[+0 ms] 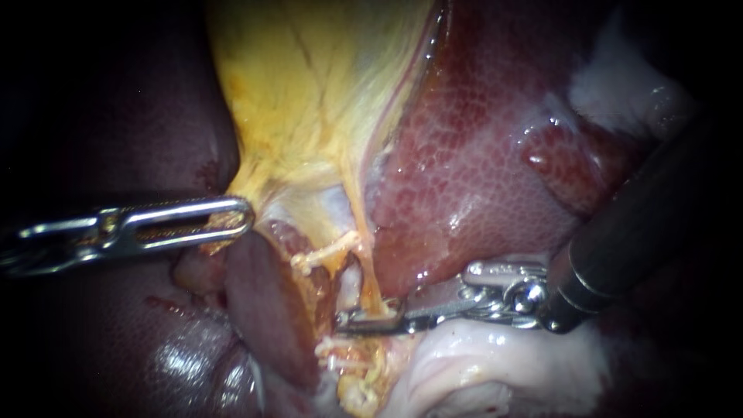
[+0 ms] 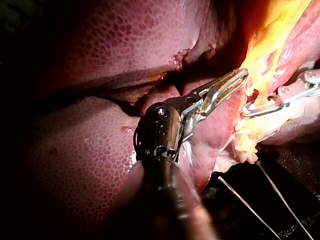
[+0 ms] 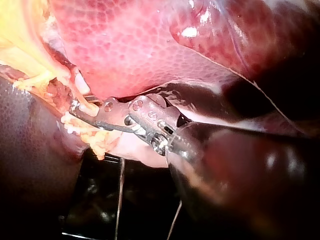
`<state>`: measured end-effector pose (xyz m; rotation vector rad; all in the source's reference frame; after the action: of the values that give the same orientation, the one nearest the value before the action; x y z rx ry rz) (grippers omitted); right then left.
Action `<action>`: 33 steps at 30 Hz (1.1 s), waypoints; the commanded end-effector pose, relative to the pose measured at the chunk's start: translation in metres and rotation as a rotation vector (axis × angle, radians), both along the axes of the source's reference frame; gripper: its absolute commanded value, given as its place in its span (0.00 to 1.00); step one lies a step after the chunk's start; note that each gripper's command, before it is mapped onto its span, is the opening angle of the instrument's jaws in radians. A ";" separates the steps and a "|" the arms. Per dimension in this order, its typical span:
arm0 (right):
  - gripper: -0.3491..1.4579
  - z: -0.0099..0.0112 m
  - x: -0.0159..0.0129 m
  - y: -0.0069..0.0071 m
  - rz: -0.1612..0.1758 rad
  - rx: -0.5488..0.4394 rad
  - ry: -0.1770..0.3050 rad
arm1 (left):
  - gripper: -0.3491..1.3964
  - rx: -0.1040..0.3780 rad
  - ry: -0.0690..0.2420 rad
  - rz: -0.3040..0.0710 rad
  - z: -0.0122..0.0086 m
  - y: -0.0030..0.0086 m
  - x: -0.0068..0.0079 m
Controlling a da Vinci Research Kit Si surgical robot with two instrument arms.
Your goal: Going back second clip right tube
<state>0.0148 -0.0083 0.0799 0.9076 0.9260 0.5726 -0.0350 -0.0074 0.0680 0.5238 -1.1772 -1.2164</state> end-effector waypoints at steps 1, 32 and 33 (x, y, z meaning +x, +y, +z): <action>0.00 0.0000 0.0000 0.0001 -0.001 0.000 0.001 | 0.00 0.000 0.000 0.000 0.0000 0.0000 0.0000; 0.52 -0.0135 -0.0093 0.0079 0.063 -0.194 0.098 | 0.00 0.000 0.000 0.001 0.0001 0.0000 0.0002; 0.52 -0.0145 -0.0097 0.0084 0.070 -0.206 0.106 | 0.00 0.000 0.000 0.001 0.0001 0.0000 0.0002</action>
<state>0.0046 0.0009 0.0641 0.7178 1.1148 0.4817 -0.0348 -0.0074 0.0680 0.5242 -1.1773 -1.2158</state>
